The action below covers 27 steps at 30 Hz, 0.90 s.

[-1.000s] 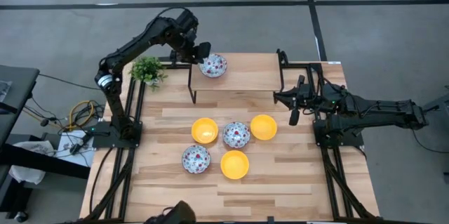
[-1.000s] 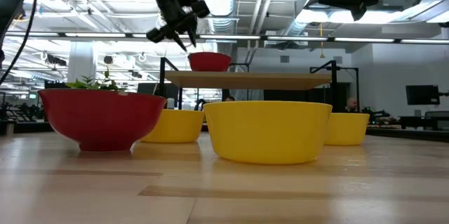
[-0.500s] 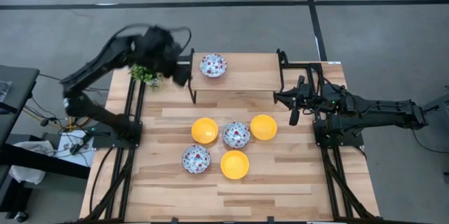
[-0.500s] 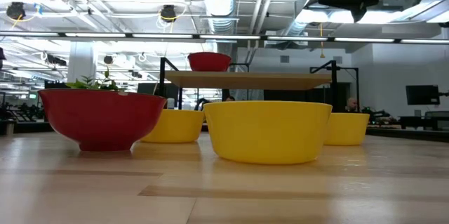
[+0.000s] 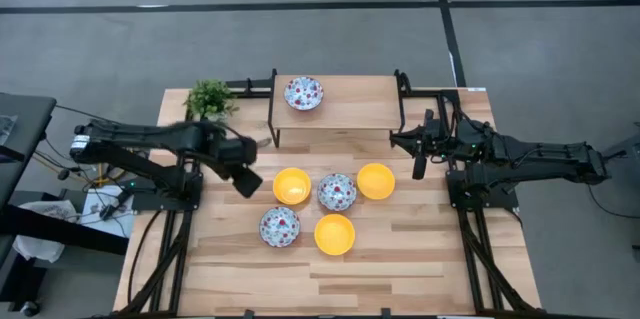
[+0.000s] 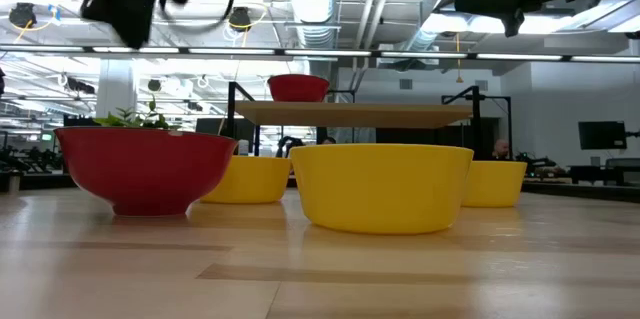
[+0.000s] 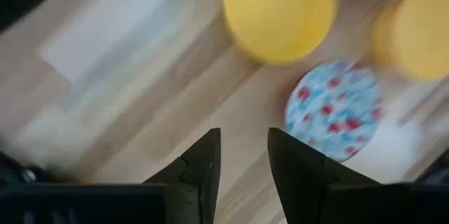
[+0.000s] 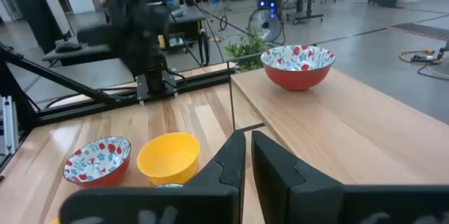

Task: Pick & Place Mini bowls
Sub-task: Stack the bottom white bowl on the white bowl on the shelf

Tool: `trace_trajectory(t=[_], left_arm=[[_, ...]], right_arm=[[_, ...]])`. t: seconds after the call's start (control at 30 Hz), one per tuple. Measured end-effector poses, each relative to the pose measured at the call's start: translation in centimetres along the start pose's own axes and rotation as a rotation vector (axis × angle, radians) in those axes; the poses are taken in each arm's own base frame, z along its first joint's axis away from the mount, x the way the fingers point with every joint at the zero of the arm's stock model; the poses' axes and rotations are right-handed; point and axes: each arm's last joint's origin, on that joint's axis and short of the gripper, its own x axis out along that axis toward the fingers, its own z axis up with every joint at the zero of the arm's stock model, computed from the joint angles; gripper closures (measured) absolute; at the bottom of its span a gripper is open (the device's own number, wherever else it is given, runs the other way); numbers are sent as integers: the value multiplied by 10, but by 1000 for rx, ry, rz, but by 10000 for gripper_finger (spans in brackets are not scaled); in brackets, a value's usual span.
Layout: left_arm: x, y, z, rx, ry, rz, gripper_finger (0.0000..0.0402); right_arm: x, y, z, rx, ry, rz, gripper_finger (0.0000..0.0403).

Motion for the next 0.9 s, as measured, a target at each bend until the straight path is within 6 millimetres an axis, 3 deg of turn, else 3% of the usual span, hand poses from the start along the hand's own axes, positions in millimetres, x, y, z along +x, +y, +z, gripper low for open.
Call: trace_trajectory(t=[0.17, 0.47, 0.9], left_arm=[[40, 1, -6, 2, 135, 20, 286], [84, -22, 7, 15, 148, -121, 287], [117, -54, -17, -176, 191, -29, 289]], right_arm=[[-4, -3, 2, 24, -25, -15, 386], [-17, -6, 6, 30, -65, -24, 386], [-37, -5, 4, 27, -76, 9, 386]])
